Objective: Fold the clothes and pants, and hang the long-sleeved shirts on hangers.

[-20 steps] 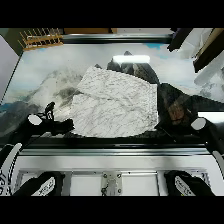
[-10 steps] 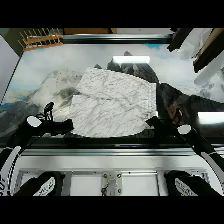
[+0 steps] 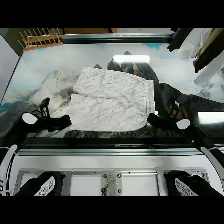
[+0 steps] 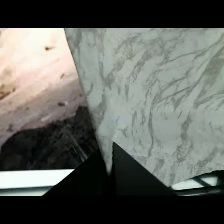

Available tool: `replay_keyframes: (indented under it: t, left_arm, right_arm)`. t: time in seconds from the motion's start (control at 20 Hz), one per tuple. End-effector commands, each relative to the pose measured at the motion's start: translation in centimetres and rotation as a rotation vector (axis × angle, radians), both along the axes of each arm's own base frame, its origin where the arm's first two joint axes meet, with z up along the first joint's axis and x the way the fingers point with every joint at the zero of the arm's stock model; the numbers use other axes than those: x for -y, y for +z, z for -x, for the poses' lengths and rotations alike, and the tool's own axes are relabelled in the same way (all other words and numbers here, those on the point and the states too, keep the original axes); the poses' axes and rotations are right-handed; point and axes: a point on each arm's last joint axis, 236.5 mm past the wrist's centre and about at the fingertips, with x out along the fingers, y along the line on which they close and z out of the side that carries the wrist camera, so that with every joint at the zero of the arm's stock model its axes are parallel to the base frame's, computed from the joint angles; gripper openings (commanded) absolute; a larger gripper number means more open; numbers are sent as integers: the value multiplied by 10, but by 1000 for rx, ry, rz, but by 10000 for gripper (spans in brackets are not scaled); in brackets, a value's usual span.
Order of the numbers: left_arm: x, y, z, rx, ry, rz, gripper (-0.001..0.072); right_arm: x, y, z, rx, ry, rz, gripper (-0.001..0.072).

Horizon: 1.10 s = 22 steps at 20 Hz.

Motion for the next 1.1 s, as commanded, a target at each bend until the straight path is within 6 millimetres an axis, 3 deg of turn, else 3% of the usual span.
replay_keyframes:
  t: [0.0,0.1,0.2,0.25,0.35,0.45,0.6,0.7,0.75,0.8,0.9,1.05]
  left_arm:
    - [-26,105,-47,262,44,-39,5]
    - [-36,222,-60,526,48,-94,5]
    - [-31,340,-41,804,43,-154,5]
    - [-25,395,-20,938,42,-181,5]
    - [-15,478,30,1161,46,-229,5]
    - [-5,533,80,1341,64,-261,5]
    - [5,578,132,1498,90,-265,5]
    - [6,591,137,1525,87,-270,5]
    - [5,592,129,1513,83,-269,5]
    - [1,591,113,1488,82,-265,5]
    - [-11,575,60,1397,86,-246,5]
    - [-24,514,-42,1187,62,-179,5]
  right_arm:
    - [-3,87,-17,145,222,138,13]
    - [-10,176,-24,296,281,162,13]
    - [-17,273,-10,477,306,169,13]
    - [-19,312,2,544,300,162,13]
    - [-21,375,36,663,284,149,13]
    - [-21,414,73,737,262,122,13]
    - [-22,438,115,774,210,51,13]
    - [-23,437,133,734,181,-5,13]
    - [-24,433,138,702,167,-32,13]
    - [-24,428,140,665,153,-56,13]
    - [-26,415,137,567,120,-106,13]
    - [-28,362,105,315,119,-105,13]
